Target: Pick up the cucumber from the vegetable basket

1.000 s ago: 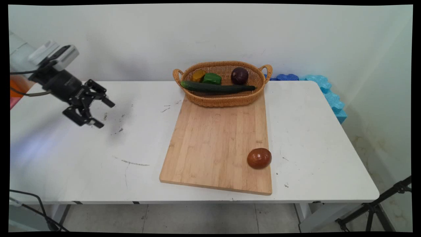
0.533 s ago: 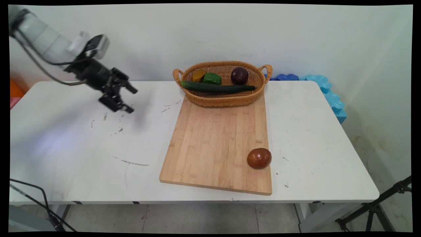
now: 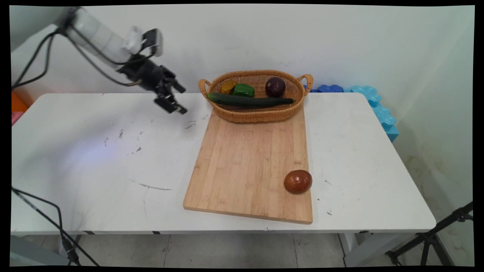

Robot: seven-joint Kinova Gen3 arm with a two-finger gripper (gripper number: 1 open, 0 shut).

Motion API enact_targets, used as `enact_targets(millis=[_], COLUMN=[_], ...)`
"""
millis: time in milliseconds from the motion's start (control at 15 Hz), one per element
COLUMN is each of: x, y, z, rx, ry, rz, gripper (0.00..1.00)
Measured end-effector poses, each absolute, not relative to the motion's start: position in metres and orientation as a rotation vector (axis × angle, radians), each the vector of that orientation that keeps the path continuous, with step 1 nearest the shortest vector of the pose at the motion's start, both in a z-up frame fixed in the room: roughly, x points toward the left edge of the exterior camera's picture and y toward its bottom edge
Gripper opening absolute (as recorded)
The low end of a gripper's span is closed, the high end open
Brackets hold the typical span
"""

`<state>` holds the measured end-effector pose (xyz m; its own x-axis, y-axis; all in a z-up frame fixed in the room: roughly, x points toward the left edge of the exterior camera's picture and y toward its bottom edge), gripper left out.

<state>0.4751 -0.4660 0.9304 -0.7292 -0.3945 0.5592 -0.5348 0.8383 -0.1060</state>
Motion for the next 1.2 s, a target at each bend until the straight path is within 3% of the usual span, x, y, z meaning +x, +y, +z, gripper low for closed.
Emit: enact_targets(millis=[533,1200], x=[0.414,0.369], y=[-0.537,-0.586], z=[0.915,0.874], rx=[0.775,0.894], ry=[-2.463,-2.475], rz=[0.442,0.450], gripper=[1.00,1.00])
